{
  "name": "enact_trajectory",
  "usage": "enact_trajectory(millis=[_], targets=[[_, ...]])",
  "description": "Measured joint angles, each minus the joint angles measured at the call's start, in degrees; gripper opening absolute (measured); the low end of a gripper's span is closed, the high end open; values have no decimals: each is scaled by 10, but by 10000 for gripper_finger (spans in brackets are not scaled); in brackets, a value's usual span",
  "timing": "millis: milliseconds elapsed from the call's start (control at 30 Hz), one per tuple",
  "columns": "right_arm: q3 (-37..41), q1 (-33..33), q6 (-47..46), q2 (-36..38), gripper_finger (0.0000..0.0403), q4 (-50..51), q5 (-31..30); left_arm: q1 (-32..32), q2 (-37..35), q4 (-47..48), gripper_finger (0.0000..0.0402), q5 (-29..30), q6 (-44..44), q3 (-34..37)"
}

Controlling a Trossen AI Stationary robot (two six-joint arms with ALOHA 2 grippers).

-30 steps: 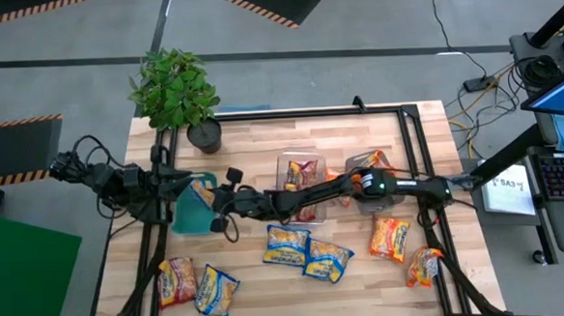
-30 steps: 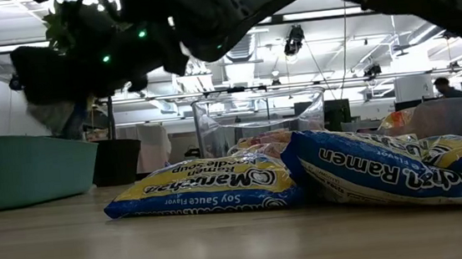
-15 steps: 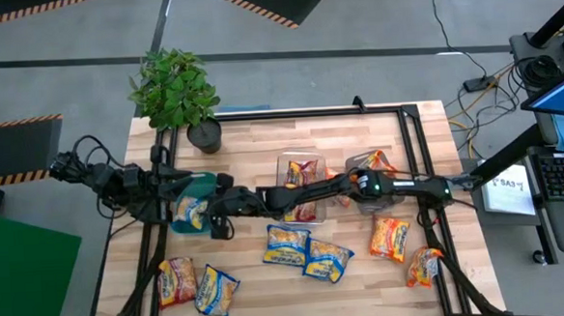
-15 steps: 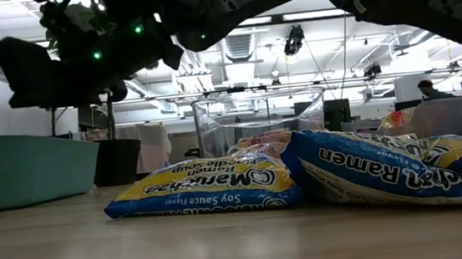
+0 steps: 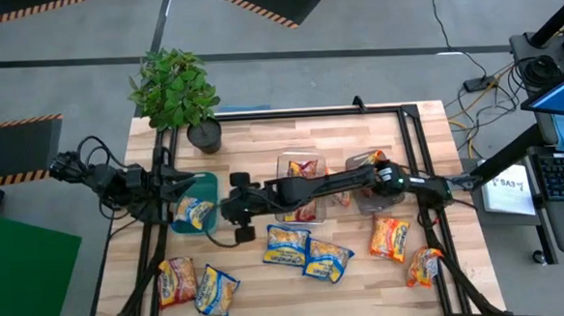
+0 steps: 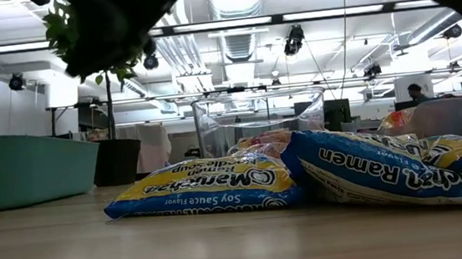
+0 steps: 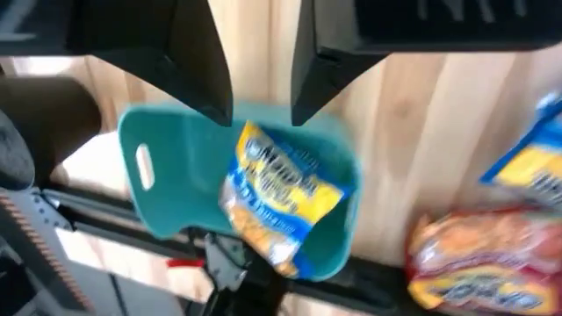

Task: Sort Maruchan noodles
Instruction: Put the blue noodle pack into the green bin

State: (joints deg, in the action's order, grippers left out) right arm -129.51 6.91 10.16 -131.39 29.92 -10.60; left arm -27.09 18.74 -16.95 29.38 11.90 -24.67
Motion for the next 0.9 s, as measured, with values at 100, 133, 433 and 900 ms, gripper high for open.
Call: enact_trajectory(millis=[100, 133, 433, 900], targets=[[63, 14, -17, 45, 78, -2, 0, 0, 2, 0, 47, 1, -5, 0], [89, 18, -24, 61, 72, -7, -2, 0, 3, 0, 47, 1, -7, 0], [348, 66, -78, 232, 29, -91, -153, 0, 75, 97, 43, 109, -58, -53], [677, 82, -64, 464, 27, -322, -156, 2, 283, 787, 38, 72, -588, -282]])
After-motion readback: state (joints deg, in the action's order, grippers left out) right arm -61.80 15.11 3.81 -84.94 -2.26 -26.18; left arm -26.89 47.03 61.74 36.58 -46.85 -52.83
